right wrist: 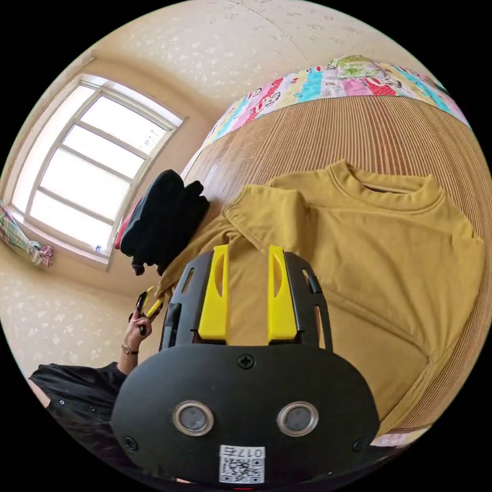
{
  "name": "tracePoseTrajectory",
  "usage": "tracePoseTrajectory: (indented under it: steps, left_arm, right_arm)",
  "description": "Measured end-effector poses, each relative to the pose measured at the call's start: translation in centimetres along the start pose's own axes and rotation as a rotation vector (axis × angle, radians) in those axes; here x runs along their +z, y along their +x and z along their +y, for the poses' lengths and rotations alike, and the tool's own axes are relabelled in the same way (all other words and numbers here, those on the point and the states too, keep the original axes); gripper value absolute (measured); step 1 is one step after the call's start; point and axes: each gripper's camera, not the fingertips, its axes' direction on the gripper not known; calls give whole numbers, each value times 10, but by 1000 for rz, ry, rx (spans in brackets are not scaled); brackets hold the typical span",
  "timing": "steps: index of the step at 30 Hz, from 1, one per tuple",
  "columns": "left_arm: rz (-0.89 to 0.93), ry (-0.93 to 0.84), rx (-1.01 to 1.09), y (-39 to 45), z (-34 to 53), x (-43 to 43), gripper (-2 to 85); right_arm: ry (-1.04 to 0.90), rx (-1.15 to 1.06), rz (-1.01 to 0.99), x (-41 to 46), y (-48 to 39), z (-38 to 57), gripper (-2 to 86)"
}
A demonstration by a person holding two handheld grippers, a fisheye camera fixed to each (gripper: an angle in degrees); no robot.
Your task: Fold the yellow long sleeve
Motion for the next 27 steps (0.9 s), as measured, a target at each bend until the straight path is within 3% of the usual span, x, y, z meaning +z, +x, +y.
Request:
tracePoseTrajectory:
  steps: [3,6,8,12,14,16,18,20,22,24,27]
  left_arm:
    - [66,63,57,9,19,-16,48]
    - [-21,78,351,73,71,-24,48]
    - [-90,114,650,136,140,-15,47]
    - [-15,106,1046,217,255,40,47]
    - [136,-7,1239,250,328,110,47]
    - [226,-168,1304,260,382,177,47]
    - [261,-380,1362,252,443,257,48]
    - [164,-699,1414,211,528,363,62]
    - [59,-909,1377,161,574,417,84]
    - [11,-976,1344,107,591,431,87]
    - [-166,-915,1330,23,578,417,84]
  right_arm:
    - [59,93,155,-9,43,53,64]
    - [195,128,276,-30,67,101,26]
    - [256,101,222,-33,78,119,17]
    - [327,115,82,-30,102,129,8]
    - [343,142,2,-31,114,129,7]
    - [361,161,-88,-32,126,130,6]
    - [356,189,-170,-32,137,127,6]
    - [335,187,-179,-32,136,122,6]
    - [283,230,-187,-38,132,117,6]
    - [264,186,-106,-65,108,126,8]
    - [277,152,108,-96,81,155,9]
